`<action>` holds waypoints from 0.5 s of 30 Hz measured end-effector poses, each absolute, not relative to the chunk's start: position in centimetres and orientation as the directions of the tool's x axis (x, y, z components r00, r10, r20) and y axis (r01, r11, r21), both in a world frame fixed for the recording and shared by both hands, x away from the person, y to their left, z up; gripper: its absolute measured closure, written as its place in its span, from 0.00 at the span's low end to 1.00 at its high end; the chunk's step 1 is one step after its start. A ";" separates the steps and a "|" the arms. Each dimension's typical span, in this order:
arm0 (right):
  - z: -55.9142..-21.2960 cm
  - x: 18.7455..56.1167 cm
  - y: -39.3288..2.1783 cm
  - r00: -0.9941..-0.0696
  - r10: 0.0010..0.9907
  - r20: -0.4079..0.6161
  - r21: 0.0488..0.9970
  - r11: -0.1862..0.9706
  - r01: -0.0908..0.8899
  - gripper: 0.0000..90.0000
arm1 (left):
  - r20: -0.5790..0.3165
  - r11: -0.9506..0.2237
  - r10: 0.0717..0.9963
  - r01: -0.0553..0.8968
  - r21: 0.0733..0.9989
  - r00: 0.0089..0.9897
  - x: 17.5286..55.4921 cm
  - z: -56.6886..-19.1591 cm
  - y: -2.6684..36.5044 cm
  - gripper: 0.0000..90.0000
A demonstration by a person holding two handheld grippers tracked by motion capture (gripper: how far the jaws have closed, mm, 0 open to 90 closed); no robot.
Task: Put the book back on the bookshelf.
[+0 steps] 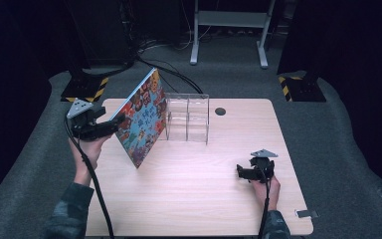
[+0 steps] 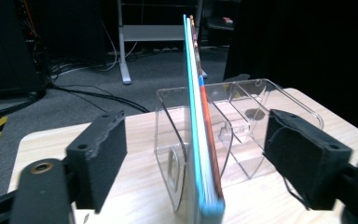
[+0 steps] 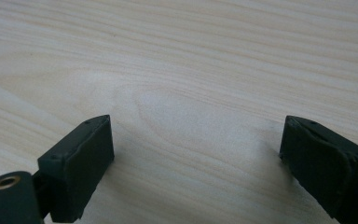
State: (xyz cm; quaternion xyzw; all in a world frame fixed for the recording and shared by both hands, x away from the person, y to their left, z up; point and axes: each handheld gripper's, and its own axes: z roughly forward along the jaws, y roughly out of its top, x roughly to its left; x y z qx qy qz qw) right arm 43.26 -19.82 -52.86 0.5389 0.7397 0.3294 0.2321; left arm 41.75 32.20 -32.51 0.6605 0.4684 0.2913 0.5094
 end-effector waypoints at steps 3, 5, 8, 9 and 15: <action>-52.9 43.3 -19.8 -0.311 0.950 0.012 0.737 0.202 0.645 0.10 | -0.082 -0.054 0.915 0.320 0.946 0.396 40.6 -32.8 32.8 0.16; -52.9 43.3 -19.8 -0.312 0.950 0.012 0.737 0.203 0.644 0.10 | -0.077 -0.062 0.914 0.324 0.944 0.398 39.5 -33.4 33.4 0.16; -52.9 43.3 -19.8 -0.312 0.950 0.012 0.738 0.202 0.644 0.10 | -0.074 -0.066 0.917 0.332 0.941 0.391 38.6 -34.3 33.9 0.15; -52.9 43.3 -19.8 -0.313 0.950 0.012 0.737 0.204 0.644 0.10 | -0.068 -0.071 0.919 0.334 0.940 0.387 38.3 -34.6 34.0 0.14; -52.9 43.3 -19.8 -0.312 0.950 0.012 0.737 0.202 0.644 0.10 | -0.062 -0.085 0.927 0.368 0.926 0.370 37.1 -36.9 34.7 0.11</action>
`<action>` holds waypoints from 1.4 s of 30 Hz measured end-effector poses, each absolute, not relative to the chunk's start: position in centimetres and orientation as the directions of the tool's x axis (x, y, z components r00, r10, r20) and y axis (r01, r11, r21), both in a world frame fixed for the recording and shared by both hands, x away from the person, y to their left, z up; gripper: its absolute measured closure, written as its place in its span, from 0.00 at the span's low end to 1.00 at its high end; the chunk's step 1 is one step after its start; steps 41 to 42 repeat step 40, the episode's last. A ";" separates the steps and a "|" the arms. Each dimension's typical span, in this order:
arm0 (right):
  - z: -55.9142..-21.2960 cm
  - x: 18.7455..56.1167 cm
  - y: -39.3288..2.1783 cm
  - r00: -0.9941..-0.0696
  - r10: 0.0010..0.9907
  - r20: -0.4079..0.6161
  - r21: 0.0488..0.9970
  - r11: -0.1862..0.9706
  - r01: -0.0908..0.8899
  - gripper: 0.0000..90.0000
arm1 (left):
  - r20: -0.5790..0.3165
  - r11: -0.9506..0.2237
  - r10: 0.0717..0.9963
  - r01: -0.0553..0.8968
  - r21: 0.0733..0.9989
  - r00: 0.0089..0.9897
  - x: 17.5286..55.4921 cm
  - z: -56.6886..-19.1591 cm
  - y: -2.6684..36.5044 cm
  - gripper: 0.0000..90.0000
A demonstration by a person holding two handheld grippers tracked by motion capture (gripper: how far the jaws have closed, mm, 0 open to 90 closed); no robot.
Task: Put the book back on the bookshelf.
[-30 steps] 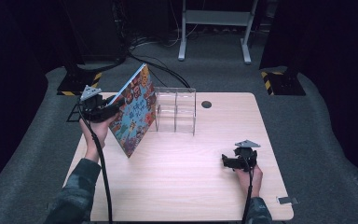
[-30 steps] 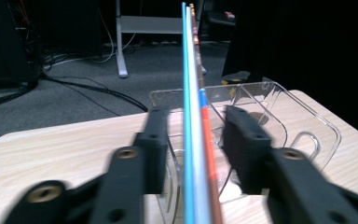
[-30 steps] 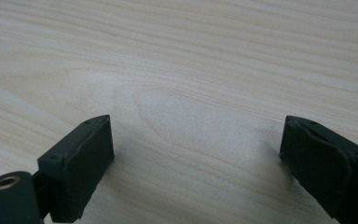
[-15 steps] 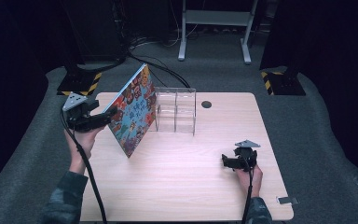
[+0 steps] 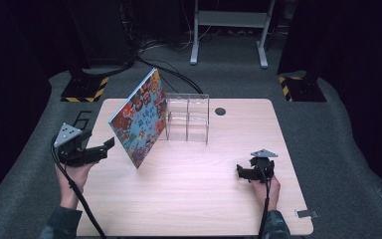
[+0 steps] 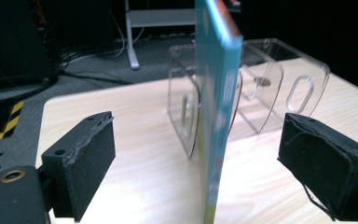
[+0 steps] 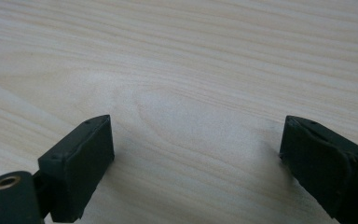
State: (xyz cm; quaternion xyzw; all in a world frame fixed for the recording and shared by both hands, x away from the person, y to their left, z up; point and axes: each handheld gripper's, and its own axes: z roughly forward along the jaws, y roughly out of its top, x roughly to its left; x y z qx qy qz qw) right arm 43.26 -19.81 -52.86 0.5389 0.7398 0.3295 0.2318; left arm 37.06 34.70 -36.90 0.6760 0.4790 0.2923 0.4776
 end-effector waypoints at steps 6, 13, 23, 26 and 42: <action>-52.9 43.3 -19.8 -0.312 0.950 0.012 0.737 0.202 0.644 0.10 | -0.065 -0.098 0.933 0.424 0.900 0.353 36.2 -40.0 35.3 0.09; -52.9 43.3 -19.8 -0.316 0.949 0.012 0.737 0.205 0.644 0.10 | -0.074 -0.101 0.941 0.483 0.870 0.331 35.6 -43.5 35.7 0.08; -52.9 43.3 -19.8 -0.318 0.948 0.014 0.737 0.205 0.644 0.10 | -0.044 -0.156 0.950 0.591 0.791 0.309 35.2 -49.3 35.4 0.04; -52.9 43.3 -19.8 -0.317 0.948 0.013 0.737 0.205 0.644 0.10 | 0.001 -0.203 0.951 0.622 0.757 0.309 35.2 -51.2 35.1 0.02; -52.9 43.3 -19.9 -0.328 0.945 0.003 0.735 0.221 0.641 0.10 | 0.043 -0.231 0.952 0.622 0.748 0.303 34.8 -53.3 35.1 0.00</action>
